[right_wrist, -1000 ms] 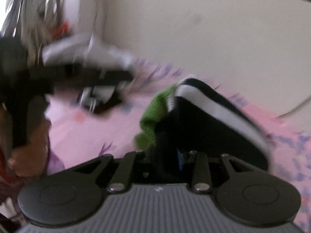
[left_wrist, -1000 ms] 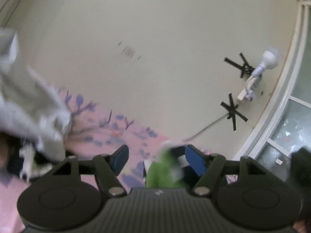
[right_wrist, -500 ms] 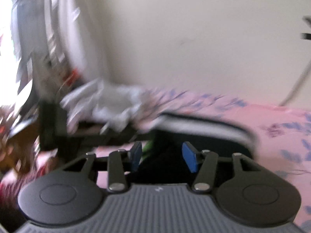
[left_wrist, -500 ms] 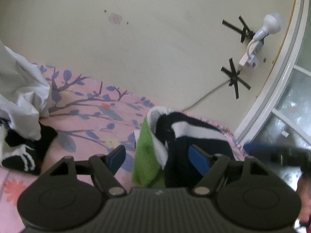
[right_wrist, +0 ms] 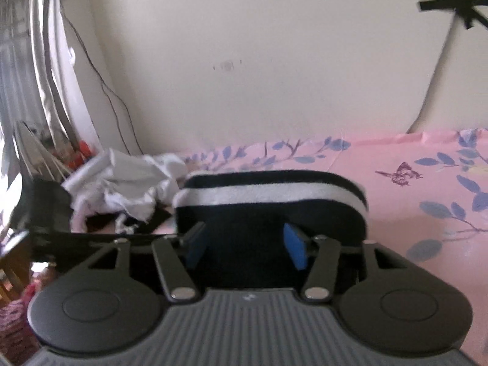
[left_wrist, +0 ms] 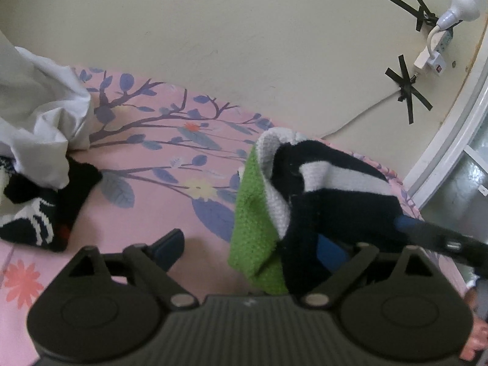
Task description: Fold small clothes
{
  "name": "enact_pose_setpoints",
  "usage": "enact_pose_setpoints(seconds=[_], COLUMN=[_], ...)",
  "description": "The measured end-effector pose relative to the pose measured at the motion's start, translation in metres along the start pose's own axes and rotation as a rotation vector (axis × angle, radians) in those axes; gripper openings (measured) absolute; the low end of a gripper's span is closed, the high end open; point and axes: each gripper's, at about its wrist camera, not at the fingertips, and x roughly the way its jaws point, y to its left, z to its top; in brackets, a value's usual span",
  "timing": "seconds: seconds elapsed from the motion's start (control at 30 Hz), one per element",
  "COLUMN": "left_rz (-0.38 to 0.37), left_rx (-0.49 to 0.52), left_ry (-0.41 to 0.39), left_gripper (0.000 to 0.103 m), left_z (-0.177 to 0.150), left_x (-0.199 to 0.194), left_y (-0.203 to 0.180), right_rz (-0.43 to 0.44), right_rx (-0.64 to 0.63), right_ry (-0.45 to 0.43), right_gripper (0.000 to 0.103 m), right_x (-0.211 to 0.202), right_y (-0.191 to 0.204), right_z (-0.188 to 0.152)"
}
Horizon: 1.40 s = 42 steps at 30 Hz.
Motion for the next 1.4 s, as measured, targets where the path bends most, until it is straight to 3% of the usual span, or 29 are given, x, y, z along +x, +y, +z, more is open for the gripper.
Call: enact_pose_setpoints(seconds=[0.13,0.23,0.33,0.4,0.83,1.4], left_rz=[0.027,0.033,0.031,0.034,-0.03,-0.014], left_rx=[0.009,0.0,-0.001,0.002,-0.034,-0.006], left_ry=[-0.002,0.007,0.007,0.001,-0.03,0.003], left_gripper=[0.101,0.103,0.103,0.103,0.103,0.103], left_z=[0.0,0.0,0.0,-0.001,-0.006,-0.004], left_x=[0.001,0.002,0.002,0.002,-0.004,-0.003], left_y=[-0.002,-0.001,0.0,0.0,0.006,0.001], right_rz=[-0.041,-0.074,-0.026,-0.015,-0.028,-0.059], right_rx=[0.123,0.251,0.403,0.405,0.364,0.355], right_ry=[-0.069,-0.031,0.022,-0.006,0.001,0.001], right_gripper=[0.062,0.064,0.066,0.082,0.084,0.084], right_x=[-0.03,-0.027,-0.015,-0.019,-0.015,-0.008], right_y=[-0.025,-0.049,-0.071,-0.072,-0.069,-0.066], right_z=[-0.013,-0.027,-0.047,-0.045,-0.05,-0.047])
